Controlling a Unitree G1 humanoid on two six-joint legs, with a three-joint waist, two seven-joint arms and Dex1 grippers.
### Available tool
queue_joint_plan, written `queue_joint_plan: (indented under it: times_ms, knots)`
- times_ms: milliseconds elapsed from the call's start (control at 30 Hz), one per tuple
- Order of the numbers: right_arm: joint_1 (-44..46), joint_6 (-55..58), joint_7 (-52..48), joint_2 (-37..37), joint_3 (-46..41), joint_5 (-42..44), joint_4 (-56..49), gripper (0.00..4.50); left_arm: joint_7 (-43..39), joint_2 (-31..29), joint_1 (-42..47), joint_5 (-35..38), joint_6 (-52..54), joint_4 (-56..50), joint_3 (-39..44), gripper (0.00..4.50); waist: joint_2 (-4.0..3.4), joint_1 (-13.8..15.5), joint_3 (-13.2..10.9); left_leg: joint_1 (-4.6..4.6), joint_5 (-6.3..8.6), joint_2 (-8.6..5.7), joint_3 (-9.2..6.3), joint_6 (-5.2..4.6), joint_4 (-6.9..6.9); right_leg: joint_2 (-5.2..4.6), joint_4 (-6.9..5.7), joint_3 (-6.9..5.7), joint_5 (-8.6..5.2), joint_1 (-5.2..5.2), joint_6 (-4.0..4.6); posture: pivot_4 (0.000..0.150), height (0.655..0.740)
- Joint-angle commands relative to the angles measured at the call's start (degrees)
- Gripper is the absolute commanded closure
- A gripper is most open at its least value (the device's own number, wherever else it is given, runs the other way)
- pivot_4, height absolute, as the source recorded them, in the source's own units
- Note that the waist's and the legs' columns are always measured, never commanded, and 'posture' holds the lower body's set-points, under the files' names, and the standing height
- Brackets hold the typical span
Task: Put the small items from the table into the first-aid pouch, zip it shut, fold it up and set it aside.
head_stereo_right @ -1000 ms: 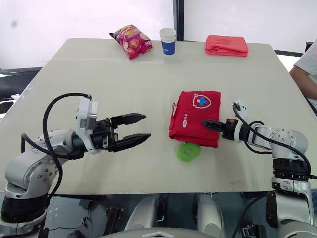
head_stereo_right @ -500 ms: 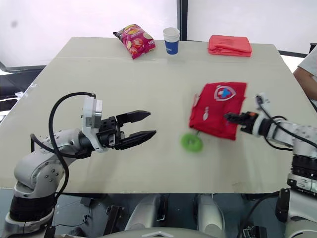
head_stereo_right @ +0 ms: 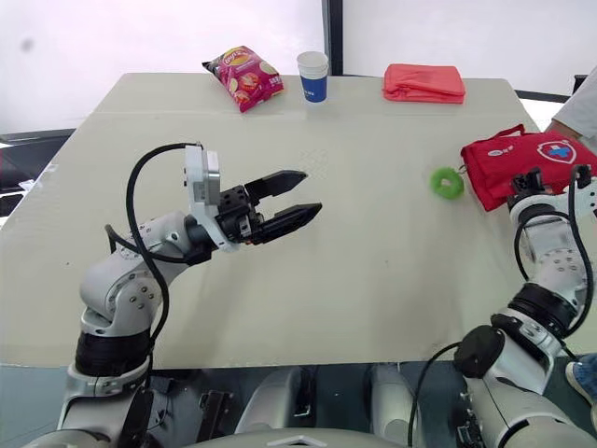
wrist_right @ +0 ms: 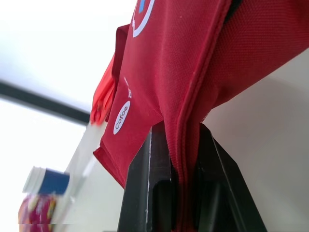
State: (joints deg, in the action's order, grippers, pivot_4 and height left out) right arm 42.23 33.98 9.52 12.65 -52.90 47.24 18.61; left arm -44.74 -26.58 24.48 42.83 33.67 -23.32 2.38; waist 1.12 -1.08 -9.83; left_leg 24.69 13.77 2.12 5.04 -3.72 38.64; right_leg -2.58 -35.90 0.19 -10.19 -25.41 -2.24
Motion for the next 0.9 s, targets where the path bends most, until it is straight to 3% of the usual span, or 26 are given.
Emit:
queue_joint_plan:
  times_ms: [33, 133, 167, 267, 433, 567, 633, 767, 900]
  knots:
    - [2.61, -9.68, -0.36, -0.5, 0.5, -0.63, 5.74, 4.48, -0.51, 0.38, 1.84, -0.16, -1.43, -0.31, -0.33, 0.85, -0.03, -0.02, -0.01, -0.01, 0.0, 0.0, 0.01, 0.0, -0.02, 0.0, 0.0, 0.01, 0.0, 0.0, 0.0, 0.15, 0.74]
    - [1.65, -11.54, -0.61, -0.28, 1.44, -0.54, 7.82, 4.48, -0.78, 0.55, 2.76, -0.21, -1.47, 0.15, -0.73, 0.85, -0.06, 0.04, -0.02, 0.02, 0.0, 0.0, 0.01, 0.0, -0.04, 0.0, 0.0, 0.02, 0.0, -0.03, 0.01, 0.15, 0.74]
    - [0.25, -10.76, -1.03, -0.2, 1.77, 0.07, 6.79, 3.63, -0.85, 0.77, 3.34, -0.23, -1.49, 0.57, -0.81, 0.85, -0.06, 0.05, -0.02, 0.02, 0.0, 0.0, 0.02, 0.0, -0.04, 0.0, 0.0, 0.04, 0.0, -0.03, 0.01, 0.15, 0.74]
    - [-6.1, -5.27, -0.02, 0.43, 4.11, 1.54, -1.93, 2.39, -1.33, 1.15, 3.78, -0.11, -1.56, 0.85, -1.02, 0.85, -0.1, 0.38, 0.02, 0.0, 0.0, 0.0, 0.0, 0.0, -0.03, -0.01, 0.0, 0.05, 0.0, 0.0, 0.01, 0.15, 0.74]
    - [-28.58, 14.02, -3.59, 6.62, 12.42, 10.76, -33.21, 0.05, -2.49, 0.83, 3.2, -0.1, -1.79, 1.36, -0.71, 0.85, -0.46, 0.66, 0.11, 0.07, 0.0, -0.03, 0.01, -0.01, -0.15, -0.04, 0.02, 0.19, -0.01, -0.08, 0.01, 0.15, 0.74]
    - [-41.88, 18.43, -8.88, 12.74, 15.18, 17.07, -49.22, 0.05, -1.42, 1.03, 2.43, 0.18, -1.09, 1.45, -0.25, 0.85, -0.45, -0.37, 0.13, -0.1, 0.01, 0.02, 0.15, 0.0, -0.22, 0.02, 0.03, 0.31, -0.18, -0.07, -0.25, 0.15, 0.74]
    - [-46.33, 14.64, -16.2, 18.23, 20.27, 10.67, -57.37, 0.05, -0.93, 0.97, 1.73, -0.5, -0.97, 1.49, -0.52, 0.85, -0.49, -0.92, 0.15, -0.2, -0.02, 0.05, 0.19, 0.02, -0.16, 0.07, -0.02, 0.4, -0.3, -0.06, -0.07, 0.15, 0.74]
    - [-40.78, 3.56, -23.11, 21.29, 31.44, -1.61, -60.1, 0.05, 1.41, 1.36, 0.25, -0.03, -0.06, 1.94, 0.91, 0.85, -0.35, -1.51, 0.15, -0.87, -0.01, 0.09, 0.24, 0.07, -0.22, 0.22, 0.0, 0.56, -0.31, 0.41, -0.05, 0.15, 0.74]
    - [-34.79, -4.29, -32.3, 24.54, 41.3, -11.03, -54.65, 0.05, 0.8, -1.68, -3.53, -0.27, 0.24, 1.69, 3.23, 0.85, -0.24, -0.99, 0.12, -0.85, 0.0, 0.09, 0.22, 0.09, -0.35, 0.24, 0.05, 0.57, -0.38, 0.36, 0.05, 0.15, 0.74]
